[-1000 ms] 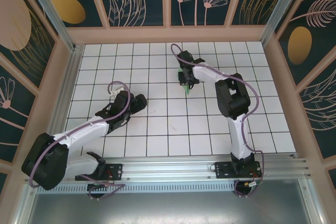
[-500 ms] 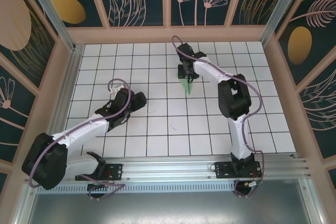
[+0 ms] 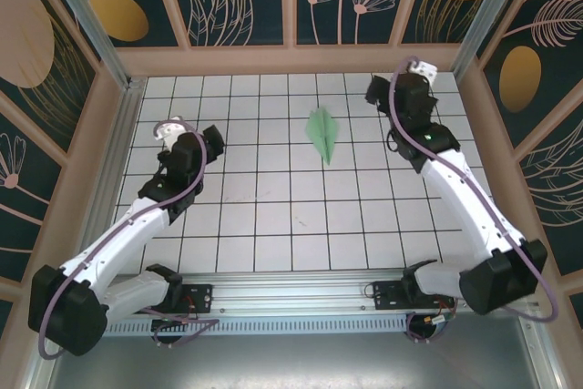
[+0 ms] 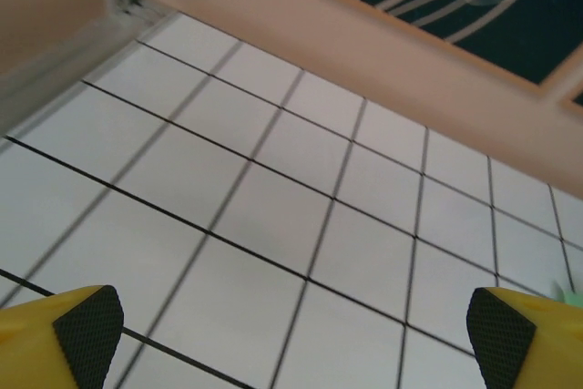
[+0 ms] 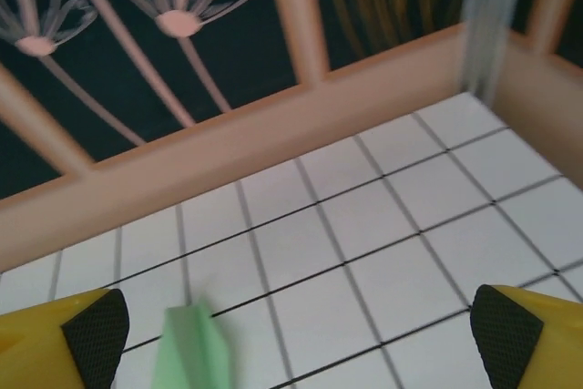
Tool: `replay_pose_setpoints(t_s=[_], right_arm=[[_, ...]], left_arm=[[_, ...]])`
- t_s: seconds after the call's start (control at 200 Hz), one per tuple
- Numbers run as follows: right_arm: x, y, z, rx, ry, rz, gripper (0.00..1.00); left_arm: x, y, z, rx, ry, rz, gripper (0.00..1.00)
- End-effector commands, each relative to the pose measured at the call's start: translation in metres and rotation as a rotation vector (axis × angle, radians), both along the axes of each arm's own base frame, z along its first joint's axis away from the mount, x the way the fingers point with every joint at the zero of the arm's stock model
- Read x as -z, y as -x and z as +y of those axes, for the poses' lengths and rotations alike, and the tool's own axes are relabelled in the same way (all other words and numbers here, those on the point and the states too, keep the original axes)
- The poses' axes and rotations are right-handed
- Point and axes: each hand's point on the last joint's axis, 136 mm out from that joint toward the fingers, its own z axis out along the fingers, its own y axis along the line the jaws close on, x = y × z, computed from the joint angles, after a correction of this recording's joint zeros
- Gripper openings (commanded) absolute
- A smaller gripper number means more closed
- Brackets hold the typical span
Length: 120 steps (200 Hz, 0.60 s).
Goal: Fold a paper plane with a square sheet of paper (pick it up from the middle)
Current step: Reset both arms
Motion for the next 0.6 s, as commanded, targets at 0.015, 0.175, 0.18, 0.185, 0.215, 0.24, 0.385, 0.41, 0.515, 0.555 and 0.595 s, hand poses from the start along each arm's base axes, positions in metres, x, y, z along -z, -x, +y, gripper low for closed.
replay_pose_setpoints(t_s=[0.015,0.175,0.18,0.185,0.215,0.24,0.385,0.41,0.515,0.555,0.595], right_arm=[[0.018,0.018,-0.054,0.173,-0.006,-0.132,0.99],[0.079,0.048,-0.1,0.283,0.027,-0.14,0.99],[0.081,0.049,-0.101,0.284,0.031,-0.137,0.99],[0.083,0.049,-0.101,0.283,0.032,-0.137,0.99],[0.097,0.051,-0.104,0.282,0.059,-0.124,0.99],[0.106,0.053,-0.104,0.275,0.081,-0.122,0.99],[0.15,0.059,-0.102,0.235,0.144,-0.143,0.99],[0.157,0.059,-0.103,0.238,0.151,-0.136,0.99],[0.174,0.051,-0.095,0.182,0.189,-0.124,0.99],[0.177,0.05,-0.093,0.16,0.206,-0.127,0.99],[0.179,0.046,-0.089,0.133,0.219,-0.134,0.99]], left_arm=[[-0.006,0.009,0.053,-0.167,-0.135,-0.045,0.98],[0.005,0.024,0.08,-0.217,-0.276,-0.106,0.99],[0.005,0.024,0.08,-0.216,-0.28,-0.111,0.99],[0.005,0.025,0.081,-0.217,-0.284,-0.116,0.99],[0.008,0.027,0.084,-0.218,-0.31,-0.132,0.99],[0.009,0.029,0.086,-0.216,-0.326,-0.143,0.99],[0.021,0.028,0.098,-0.22,-0.346,-0.163,0.99],[0.023,0.027,0.099,-0.218,-0.346,-0.173,0.98],[0.039,0.02,0.1,-0.182,-0.377,-0.165,0.99],[0.044,0.018,0.099,-0.169,-0.387,-0.16,0.98],[0.05,0.015,0.098,-0.153,-0.397,-0.15,0.98]])
